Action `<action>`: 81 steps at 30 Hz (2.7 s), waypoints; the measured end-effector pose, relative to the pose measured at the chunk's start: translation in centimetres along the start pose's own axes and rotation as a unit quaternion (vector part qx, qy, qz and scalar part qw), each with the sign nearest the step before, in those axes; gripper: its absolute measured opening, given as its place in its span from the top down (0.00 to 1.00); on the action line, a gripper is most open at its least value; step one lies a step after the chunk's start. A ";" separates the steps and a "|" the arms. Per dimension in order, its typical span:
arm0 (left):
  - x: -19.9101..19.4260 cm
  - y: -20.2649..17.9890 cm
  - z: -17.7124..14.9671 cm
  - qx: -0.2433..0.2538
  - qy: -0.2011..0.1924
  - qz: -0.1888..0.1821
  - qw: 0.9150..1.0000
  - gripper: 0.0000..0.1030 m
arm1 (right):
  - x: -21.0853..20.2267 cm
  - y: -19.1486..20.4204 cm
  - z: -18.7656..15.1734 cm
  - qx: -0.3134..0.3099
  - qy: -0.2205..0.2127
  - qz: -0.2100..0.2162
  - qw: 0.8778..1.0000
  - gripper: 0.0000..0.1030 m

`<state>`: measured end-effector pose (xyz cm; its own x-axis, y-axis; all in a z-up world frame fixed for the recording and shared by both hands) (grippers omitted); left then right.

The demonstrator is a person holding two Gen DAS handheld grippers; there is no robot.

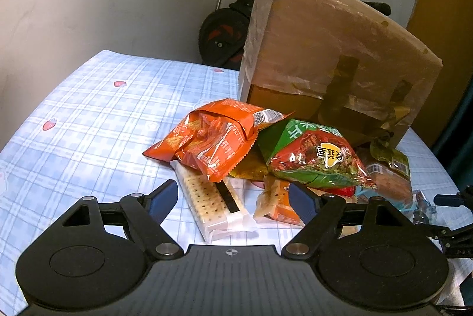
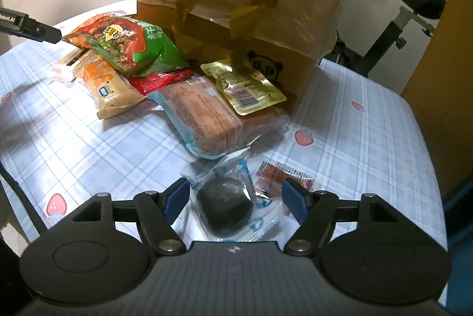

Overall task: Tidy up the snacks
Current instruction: 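Lower both tools back toward the remaining snacks on the table, then grasp the cracker pack with the left tool while the right tool grasps the dark wrapped snack, then carry both held snacks over the box and open the tools to drop them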

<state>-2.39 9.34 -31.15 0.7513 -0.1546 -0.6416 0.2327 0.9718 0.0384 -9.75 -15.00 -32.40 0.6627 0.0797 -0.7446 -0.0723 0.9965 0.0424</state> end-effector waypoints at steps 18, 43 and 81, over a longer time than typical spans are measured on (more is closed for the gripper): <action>1.1 0.0 -0.4 -0.014 0.011 0.007 1.000 0.20 | 1.4 -0.6 0.5 0.105 0.017 0.029 0.994 0.56; 7.3 2.2 -2.0 -0.005 0.046 0.055 0.997 0.46 | 1.3 -0.7 0.4 0.151 0.009 0.027 0.988 0.56; -4.2 1.7 -2.1 -0.015 -0.047 0.063 0.997 0.49 | -3.4 -1.1 2.4 0.167 -0.049 0.033 0.984 0.56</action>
<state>-6.47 12.07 -30.02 0.8285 -0.0459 -0.5581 0.1153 0.9893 0.0899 -10.17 -16.35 -28.33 0.7352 0.1306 -0.6652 0.1199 0.9407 0.3172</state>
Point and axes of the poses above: each gripper's, at about its wrist camera, not at the fingertips, and x roughly the way its jaws point, y to its left, z to its top, the point moved 9 cm from there along x, roughly the way its jaws point, and after that the axes turned 14 degrees about x, right-handed, at the moved point
